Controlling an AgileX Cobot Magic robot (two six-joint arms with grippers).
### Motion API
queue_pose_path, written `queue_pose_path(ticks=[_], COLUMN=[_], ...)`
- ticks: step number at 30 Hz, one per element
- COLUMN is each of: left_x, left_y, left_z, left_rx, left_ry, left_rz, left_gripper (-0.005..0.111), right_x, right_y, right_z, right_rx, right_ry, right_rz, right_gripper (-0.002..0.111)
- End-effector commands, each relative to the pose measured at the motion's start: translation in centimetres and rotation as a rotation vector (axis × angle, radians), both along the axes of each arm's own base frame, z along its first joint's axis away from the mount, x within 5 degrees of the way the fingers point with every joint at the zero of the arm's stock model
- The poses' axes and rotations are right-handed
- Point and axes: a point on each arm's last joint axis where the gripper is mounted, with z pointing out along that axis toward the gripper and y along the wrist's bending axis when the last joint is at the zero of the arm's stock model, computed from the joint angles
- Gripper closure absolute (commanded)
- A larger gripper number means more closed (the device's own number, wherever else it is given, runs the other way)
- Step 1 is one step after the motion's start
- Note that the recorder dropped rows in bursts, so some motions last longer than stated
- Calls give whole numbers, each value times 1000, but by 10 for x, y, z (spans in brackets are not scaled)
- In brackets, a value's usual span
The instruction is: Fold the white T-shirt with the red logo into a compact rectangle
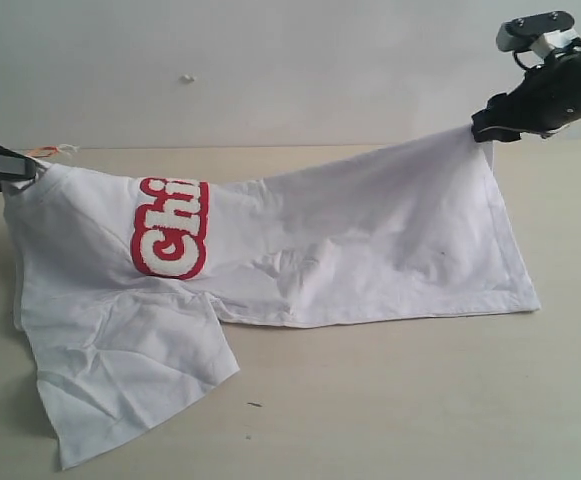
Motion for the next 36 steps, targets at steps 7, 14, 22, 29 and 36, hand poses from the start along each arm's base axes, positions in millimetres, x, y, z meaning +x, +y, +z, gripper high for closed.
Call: queue_pose_path(ticks=[7, 14, 22, 29, 36], left_x=[0, 0, -2, -2, 2], left_y=[2, 1, 2, 2, 0], left_z=[3, 3, 1, 1, 18], left_rx=[12, 11, 41, 40, -16], left_ry=[2, 6, 15, 16, -62], left_rz=[-3, -6, -24, -23, 21], left_gripper=[37, 37, 37, 37, 37], right_x=[-8, -8, -5, -7, -7], right_y=[-3, 0, -22, -31, -31], right_z=[12, 20, 33, 41, 29], right_rx=[213, 244, 327, 468, 427], right_ry=[-30, -31, -142, -198, -154], right_rz=[131, 195, 72, 55, 74], right_gripper=[56, 56, 56, 56, 56])
